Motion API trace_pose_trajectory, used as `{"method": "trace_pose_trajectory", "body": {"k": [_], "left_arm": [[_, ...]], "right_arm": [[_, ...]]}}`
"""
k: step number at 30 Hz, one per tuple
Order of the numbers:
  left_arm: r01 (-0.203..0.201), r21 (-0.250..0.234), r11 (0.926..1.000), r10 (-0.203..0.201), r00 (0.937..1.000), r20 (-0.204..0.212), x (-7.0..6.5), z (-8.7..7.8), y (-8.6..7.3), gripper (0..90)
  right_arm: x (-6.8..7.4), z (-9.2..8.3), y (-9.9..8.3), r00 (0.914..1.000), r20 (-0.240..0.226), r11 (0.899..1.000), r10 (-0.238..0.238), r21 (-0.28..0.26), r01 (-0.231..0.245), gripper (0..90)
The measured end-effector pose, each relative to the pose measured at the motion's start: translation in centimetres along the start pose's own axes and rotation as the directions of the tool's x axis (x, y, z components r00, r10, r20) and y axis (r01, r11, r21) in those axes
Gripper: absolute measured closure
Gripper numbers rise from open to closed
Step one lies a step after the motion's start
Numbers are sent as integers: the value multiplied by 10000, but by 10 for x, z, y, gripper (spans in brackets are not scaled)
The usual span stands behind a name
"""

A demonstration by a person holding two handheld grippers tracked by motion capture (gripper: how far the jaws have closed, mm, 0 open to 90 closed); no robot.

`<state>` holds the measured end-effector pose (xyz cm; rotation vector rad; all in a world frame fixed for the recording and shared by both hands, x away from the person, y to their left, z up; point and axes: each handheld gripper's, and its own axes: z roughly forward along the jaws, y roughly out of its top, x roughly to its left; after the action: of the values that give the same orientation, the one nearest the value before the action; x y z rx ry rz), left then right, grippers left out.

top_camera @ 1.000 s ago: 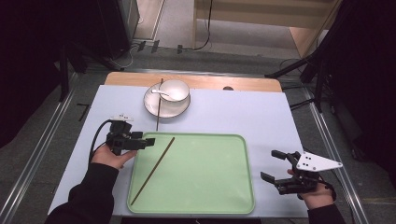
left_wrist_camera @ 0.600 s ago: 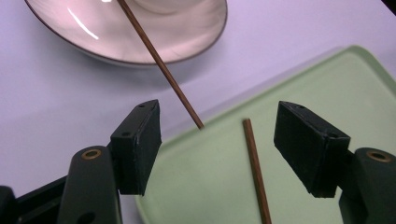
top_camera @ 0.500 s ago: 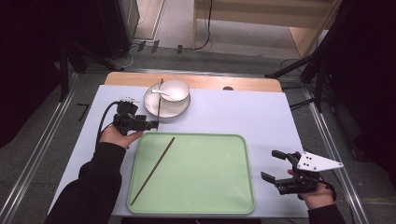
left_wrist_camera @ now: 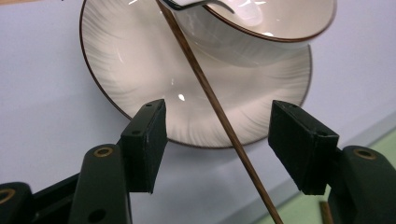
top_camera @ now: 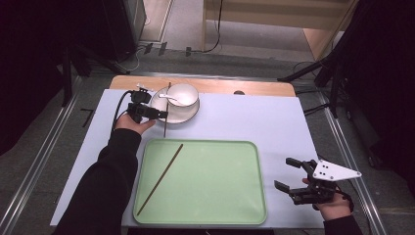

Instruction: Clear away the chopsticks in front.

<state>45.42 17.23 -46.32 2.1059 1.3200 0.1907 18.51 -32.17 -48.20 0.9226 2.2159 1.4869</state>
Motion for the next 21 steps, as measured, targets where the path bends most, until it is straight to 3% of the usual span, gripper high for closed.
{"method": "trace_pose_trajectory", "body": {"k": [3, 6, 11, 12, 15, 21], "left_arm": [[282, -221, 9994, -278, 9995, 170, 1, 7, 2, 428], [161, 270, 9995, -155, 9997, -204, -1, 16, 7, 447], [415, 364, 9985, -399, 9983, -434, 0, 27, 11, 484], [696, 279, 9972, -680, 9962, -548, 1, 29, 12, 506], [729, 61, 9973, -721, 9933, -908, 3, 31, 12, 563], [1078, -176, 9940, -1090, 9892, -979, 8, 37, 11, 668]], "right_arm": [[0, 0, -1, 10000, -26, 10000, 12, 50, -12, 145], [0, -1, -2, 10000, -35, 10000, 27, 84, -26, 145], [0, -5, -4, 10000, 52, 10000, 76, 34, -76, 145], [0, -7, -5, 9999, 75, 9999, 105, 23, -105, 145], [1, -8, -6, 9999, 109, 9999, 114, 25, -115, 145], [1, -13, -8, 9997, 213, 9999, 124, -89, -122, 145]]}}
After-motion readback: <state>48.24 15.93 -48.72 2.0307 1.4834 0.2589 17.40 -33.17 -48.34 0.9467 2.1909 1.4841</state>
